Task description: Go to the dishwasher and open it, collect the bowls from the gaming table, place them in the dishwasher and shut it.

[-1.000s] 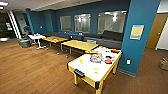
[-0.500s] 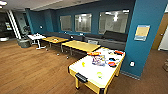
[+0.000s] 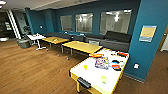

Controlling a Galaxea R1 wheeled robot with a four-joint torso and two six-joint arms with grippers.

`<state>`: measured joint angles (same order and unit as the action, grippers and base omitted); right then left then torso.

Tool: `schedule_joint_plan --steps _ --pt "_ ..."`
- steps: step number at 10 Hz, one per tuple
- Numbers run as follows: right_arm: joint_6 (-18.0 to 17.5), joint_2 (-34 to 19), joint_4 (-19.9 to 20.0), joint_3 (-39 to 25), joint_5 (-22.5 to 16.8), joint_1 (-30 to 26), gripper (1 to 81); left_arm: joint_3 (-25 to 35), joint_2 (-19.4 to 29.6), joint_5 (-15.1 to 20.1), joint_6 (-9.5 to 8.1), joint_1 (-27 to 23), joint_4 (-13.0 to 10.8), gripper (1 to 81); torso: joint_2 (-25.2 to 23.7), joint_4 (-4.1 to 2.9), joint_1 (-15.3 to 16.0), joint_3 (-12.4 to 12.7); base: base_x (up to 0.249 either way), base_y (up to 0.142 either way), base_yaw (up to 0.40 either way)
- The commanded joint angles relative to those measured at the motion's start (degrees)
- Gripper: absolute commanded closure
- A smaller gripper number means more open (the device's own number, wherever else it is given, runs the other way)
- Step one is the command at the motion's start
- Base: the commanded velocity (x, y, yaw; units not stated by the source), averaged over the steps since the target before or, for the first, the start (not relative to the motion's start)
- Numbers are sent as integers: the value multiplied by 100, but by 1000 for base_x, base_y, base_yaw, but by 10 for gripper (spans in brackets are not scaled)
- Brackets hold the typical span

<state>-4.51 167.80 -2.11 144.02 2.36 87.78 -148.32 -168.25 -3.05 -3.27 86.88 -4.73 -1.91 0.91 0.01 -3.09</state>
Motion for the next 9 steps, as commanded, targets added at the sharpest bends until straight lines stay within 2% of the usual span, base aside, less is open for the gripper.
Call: schedule_joint_plan --steps 1,5,9 --pt "12 -25 -44 -59 -298 -274 10 14 37 287 2 -254 -46 10 0 0 0 0 208 79 0" --pt "12 -25 -44 -50 -298 -283 10 14 37 287 2 -255 -46 10 0 0 -1 0 204 86 0" --pt "12 -25 -44 -42 -298 -275 10 14 37 287 2 -246 -37 10 4 0 5 0 120 116 0"
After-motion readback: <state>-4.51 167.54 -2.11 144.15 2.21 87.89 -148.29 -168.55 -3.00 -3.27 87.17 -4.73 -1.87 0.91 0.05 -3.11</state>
